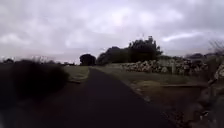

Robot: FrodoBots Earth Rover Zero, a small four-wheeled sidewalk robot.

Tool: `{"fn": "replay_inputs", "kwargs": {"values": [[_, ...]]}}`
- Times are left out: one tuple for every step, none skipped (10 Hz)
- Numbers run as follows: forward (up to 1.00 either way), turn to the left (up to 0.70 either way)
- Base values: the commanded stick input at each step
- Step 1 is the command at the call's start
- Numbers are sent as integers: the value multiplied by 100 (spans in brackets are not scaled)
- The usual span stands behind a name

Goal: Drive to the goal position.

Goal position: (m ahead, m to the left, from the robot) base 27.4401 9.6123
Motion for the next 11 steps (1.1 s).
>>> {"fn": "replay_inputs", "kwargs": {"values": [[50, 25], [50, 25], [50, 25], [50, 25], [50, 25], [50, 25], [50, 25], [50, 25], [50, 25], [50, 25], [50, 0]]}}
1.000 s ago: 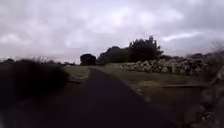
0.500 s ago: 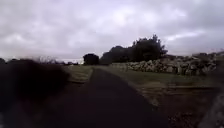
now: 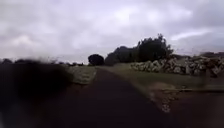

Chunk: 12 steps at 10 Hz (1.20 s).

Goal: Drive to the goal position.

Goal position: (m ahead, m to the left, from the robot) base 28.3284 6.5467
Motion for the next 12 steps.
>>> {"fn": "replay_inputs", "kwargs": {"values": [[50, 0], [50, -8], [50, -19], [50, -25], [50, -25], [50, -25], [50, -25], [50, -25], [50, -16], [50, -4], [50, 0], [50, 0]]}}
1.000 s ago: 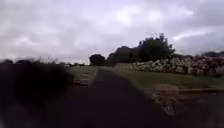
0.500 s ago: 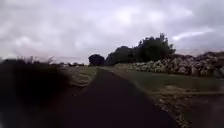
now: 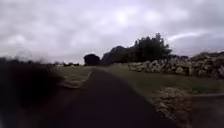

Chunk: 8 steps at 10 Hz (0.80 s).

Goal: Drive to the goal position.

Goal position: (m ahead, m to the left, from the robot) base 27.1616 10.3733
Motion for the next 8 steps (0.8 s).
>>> {"fn": "replay_inputs", "kwargs": {"values": [[50, 0], [50, 0], [50, 0], [50, 0], [50, 0], [50, 0], [50, 0], [50, 0]]}}
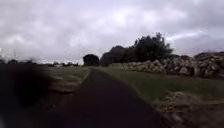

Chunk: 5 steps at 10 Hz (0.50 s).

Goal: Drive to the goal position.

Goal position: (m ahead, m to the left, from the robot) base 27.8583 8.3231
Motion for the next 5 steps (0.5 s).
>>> {"fn": "replay_inputs", "kwargs": {"values": [[50, 0], [50, 0], [50, 0], [50, 0], [50, 0]]}}
